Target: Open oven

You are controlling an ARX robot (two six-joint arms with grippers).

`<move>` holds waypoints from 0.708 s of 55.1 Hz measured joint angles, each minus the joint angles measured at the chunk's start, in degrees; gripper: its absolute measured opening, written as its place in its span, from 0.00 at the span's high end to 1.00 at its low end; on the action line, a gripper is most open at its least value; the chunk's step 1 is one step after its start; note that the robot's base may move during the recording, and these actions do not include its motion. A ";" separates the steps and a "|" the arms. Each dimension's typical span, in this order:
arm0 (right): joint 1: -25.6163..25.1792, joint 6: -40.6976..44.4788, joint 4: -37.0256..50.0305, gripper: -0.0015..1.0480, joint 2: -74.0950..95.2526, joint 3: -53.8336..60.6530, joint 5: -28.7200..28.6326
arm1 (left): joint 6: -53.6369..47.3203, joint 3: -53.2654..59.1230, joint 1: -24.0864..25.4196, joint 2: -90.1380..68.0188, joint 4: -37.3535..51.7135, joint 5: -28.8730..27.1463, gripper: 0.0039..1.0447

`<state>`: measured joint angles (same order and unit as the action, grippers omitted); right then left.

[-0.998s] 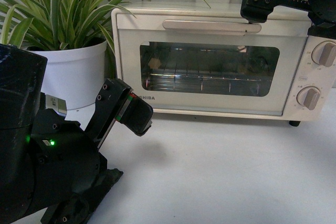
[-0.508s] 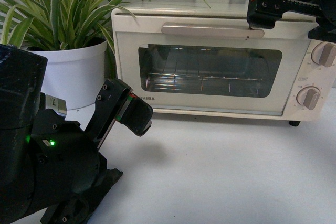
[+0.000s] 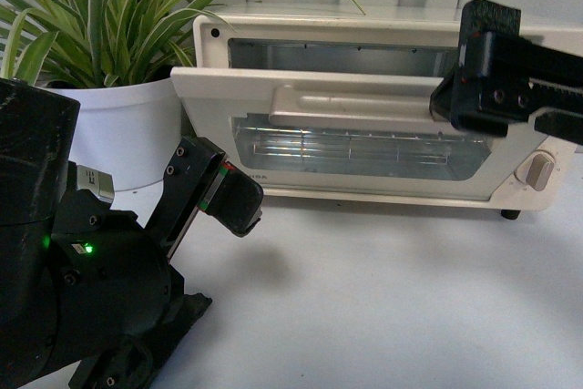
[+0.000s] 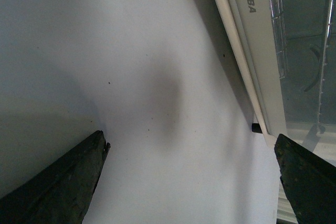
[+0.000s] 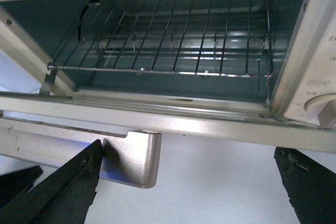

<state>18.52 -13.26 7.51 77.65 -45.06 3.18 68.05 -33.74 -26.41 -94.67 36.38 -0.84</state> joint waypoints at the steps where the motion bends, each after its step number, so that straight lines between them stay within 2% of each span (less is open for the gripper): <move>1: 0.00 0.00 0.11 0.09 -0.15 0.35 -0.15 | 0.00 0.00 0.00 0.00 0.00 0.00 0.06; 20: 0.50 2.01 1.86 0.09 -3.02 9.29 -4.24 | -0.37 0.33 0.02 0.26 0.02 0.20 0.06; 39: -1.86 -0.48 -1.05 0.09 -18.29 17.29 -3.32 | -0.76 0.90 -0.09 0.63 0.04 -0.26 0.06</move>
<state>16.67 -13.74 6.46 59.35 -27.77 -0.14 67.29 -32.84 -26.50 -94.04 36.42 -1.10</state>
